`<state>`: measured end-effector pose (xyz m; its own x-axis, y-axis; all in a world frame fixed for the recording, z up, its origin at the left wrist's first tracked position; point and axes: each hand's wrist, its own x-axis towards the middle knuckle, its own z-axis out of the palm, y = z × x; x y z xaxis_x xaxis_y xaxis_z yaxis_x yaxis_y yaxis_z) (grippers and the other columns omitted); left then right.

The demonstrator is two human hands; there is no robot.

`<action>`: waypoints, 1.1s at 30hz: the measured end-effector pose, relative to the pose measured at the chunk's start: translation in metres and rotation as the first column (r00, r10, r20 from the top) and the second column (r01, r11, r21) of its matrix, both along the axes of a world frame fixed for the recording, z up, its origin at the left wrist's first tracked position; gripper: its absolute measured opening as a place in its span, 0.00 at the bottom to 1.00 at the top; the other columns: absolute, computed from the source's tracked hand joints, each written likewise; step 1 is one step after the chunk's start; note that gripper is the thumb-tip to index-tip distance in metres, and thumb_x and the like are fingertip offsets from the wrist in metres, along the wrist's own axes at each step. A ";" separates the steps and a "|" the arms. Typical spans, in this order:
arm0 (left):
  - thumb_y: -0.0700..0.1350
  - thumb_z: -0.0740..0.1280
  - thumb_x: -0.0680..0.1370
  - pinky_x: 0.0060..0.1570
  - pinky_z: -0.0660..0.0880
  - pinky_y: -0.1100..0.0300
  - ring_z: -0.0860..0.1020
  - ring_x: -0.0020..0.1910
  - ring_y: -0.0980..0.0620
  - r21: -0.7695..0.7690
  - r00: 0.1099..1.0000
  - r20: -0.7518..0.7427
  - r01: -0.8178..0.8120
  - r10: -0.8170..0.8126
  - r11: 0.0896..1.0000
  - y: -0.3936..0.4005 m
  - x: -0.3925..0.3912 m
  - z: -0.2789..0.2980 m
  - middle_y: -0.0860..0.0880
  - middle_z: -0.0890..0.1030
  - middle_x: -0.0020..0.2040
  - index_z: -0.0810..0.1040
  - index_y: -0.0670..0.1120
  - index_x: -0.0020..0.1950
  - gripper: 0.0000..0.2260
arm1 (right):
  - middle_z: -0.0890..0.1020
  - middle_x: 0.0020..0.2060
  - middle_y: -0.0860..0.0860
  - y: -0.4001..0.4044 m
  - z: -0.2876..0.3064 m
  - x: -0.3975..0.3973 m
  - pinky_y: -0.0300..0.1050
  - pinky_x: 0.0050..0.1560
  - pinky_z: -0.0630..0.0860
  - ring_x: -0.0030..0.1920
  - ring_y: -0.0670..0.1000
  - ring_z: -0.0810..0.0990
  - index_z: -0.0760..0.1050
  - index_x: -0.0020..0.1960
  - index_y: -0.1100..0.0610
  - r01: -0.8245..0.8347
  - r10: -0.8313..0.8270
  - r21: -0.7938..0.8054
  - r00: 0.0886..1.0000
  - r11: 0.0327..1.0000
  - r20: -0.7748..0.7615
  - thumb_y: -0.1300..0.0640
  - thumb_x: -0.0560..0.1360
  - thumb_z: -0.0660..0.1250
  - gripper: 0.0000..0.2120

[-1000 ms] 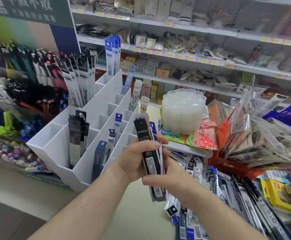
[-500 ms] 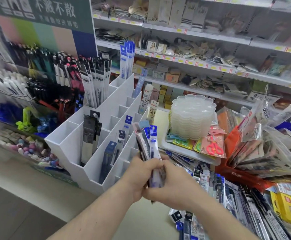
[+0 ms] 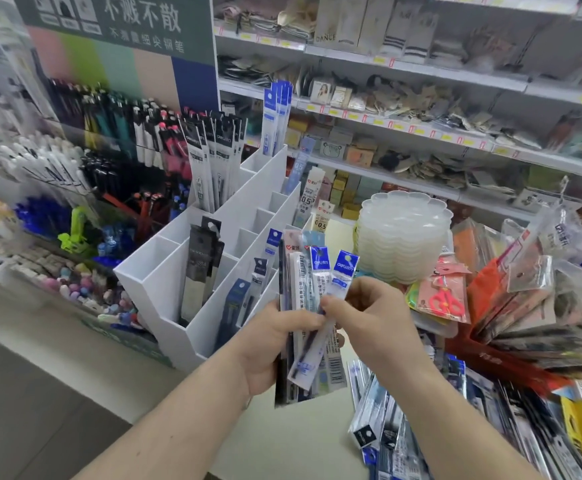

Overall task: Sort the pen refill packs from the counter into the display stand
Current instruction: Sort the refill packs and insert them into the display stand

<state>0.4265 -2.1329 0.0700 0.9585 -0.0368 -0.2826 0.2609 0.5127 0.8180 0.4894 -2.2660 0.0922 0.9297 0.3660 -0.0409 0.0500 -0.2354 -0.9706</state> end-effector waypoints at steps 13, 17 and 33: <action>0.36 0.74 0.73 0.51 0.81 0.50 0.85 0.48 0.48 0.384 0.974 -0.031 -0.198 0.227 0.902 0.008 0.002 0.007 0.48 0.86 0.49 0.79 0.48 0.57 0.15 | 0.75 0.33 0.51 0.005 -0.002 0.001 0.44 0.33 0.70 0.33 0.49 0.71 0.76 0.46 0.56 0.134 -0.129 0.166 0.991 0.977 -0.038 0.64 0.79 0.65 0.05; 0.34 0.73 0.73 0.46 0.81 0.61 0.85 0.47 0.55 0.465 0.969 0.041 -0.234 0.243 0.854 -0.004 0.005 0.007 0.52 0.87 0.46 0.81 0.50 0.54 0.15 | 0.80 0.34 0.51 0.013 -0.012 -0.004 0.51 0.37 0.74 0.34 0.53 0.76 0.79 0.45 0.53 0.007 -0.007 0.013 1.000 1.000 0.018 0.51 0.74 0.74 0.07; 0.36 0.68 0.70 0.53 0.79 0.45 0.83 0.48 0.40 0.037 0.970 -0.204 -0.128 0.133 0.991 0.006 0.012 -0.006 0.33 0.83 0.53 0.81 0.35 0.56 0.15 | 0.77 0.36 0.59 -0.004 0.007 0.016 0.44 0.29 0.71 0.31 0.54 0.76 0.75 0.45 0.60 0.148 0.111 0.484 0.878 0.862 -0.466 0.61 0.72 0.66 0.04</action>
